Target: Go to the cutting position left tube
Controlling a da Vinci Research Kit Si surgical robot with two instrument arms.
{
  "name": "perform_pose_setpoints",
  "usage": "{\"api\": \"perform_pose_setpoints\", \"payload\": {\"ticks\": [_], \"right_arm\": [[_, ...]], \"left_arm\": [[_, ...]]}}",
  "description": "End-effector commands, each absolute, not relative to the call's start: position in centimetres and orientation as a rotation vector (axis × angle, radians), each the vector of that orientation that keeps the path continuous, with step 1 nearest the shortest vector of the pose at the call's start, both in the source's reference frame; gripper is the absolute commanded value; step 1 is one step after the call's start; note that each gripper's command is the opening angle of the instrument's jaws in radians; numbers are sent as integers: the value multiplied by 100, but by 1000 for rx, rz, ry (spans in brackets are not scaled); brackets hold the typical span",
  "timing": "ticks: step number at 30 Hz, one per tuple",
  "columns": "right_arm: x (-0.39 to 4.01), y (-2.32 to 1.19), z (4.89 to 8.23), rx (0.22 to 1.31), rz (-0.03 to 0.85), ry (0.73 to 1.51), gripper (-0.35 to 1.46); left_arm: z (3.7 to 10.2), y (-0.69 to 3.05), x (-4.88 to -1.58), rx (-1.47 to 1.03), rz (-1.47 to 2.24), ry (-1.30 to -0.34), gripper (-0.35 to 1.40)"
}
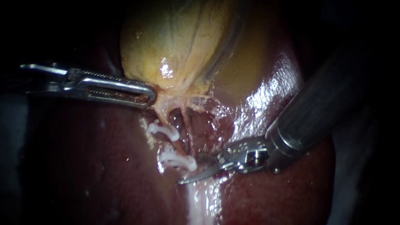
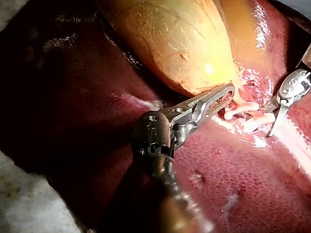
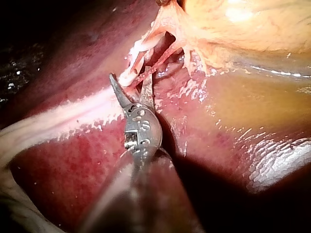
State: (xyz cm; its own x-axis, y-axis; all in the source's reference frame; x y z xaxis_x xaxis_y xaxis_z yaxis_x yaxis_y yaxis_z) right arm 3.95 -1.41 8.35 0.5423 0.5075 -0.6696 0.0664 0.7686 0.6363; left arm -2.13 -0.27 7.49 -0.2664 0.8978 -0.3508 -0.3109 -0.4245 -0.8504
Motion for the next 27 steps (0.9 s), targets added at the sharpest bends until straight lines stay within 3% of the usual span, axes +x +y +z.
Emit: {"api": "perform_pose_setpoints", "payload": {"ticks": [1, 27], "right_arm": [[395, -140, 834, 666, 286, 977, 143], [390, -130, 825, 673, 294, 980, 143]], "left_arm": [[749, -27, -213, -1098, 1810, -841, -35], [749, -27, -212, -1097, 1810, -841, -35]]}}
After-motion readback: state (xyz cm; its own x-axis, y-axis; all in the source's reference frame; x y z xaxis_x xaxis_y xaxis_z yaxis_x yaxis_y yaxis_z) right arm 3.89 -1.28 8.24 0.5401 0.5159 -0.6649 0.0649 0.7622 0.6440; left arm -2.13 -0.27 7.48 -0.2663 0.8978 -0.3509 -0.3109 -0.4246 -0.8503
